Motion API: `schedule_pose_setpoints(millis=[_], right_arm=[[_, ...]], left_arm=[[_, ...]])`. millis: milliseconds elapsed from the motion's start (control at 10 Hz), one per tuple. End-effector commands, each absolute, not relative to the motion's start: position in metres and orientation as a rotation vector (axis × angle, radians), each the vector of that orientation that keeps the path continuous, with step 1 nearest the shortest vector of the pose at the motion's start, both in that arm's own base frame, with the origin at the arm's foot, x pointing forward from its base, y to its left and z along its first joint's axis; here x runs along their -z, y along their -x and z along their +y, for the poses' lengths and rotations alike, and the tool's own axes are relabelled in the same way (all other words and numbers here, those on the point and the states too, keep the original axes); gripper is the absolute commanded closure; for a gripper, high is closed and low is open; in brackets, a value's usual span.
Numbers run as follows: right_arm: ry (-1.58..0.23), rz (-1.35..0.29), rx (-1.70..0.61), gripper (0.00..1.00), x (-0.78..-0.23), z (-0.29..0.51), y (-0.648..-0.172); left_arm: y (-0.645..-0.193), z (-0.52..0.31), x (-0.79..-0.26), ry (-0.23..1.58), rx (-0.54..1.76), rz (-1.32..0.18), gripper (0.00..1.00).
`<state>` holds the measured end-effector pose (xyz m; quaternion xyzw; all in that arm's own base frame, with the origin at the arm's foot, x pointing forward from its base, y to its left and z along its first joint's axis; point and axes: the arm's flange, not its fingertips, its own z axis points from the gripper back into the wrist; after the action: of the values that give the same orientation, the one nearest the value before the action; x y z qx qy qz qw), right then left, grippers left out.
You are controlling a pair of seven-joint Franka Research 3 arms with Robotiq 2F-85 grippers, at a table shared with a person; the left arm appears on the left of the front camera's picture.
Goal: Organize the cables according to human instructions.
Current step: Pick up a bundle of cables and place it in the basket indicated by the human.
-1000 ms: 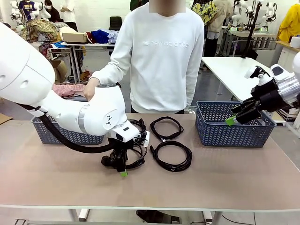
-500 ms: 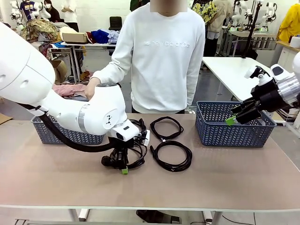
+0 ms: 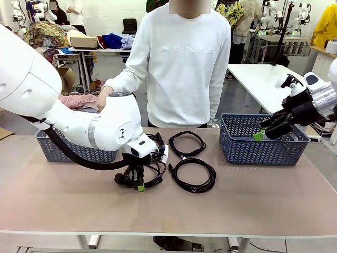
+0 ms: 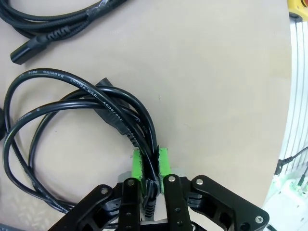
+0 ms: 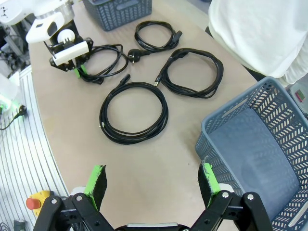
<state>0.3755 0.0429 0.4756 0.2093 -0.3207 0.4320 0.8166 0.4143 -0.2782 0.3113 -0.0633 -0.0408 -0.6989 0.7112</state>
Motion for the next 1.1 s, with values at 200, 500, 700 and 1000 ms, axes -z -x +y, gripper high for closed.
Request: schedule_pose_setpoints(millis=[200,500,700,1000], right_arm=[[-0.465,-0.709,-0.941,0.0,-0.474,0.042,-0.379],[-0.465,-0.709,-0.941,0.0,-0.474,0.042,-0.379],[-0.465,-0.709,-0.941,0.0,-0.474,0.042,-0.379],[-0.465,-0.709,-0.941,0.0,-0.474,0.042,-0.379]], left_arm=[[-0.401,-0.278,-0.32,0.145,1.584,-0.02,1.0],[-0.394,-0.281,-0.355,0.06,1.592,-0.048,1.0],[-0.396,-0.284,-0.388,-0.005,1.622,-0.08,1.0],[-0.411,-0.286,-0.446,-0.077,1.658,-0.14,1.0]])
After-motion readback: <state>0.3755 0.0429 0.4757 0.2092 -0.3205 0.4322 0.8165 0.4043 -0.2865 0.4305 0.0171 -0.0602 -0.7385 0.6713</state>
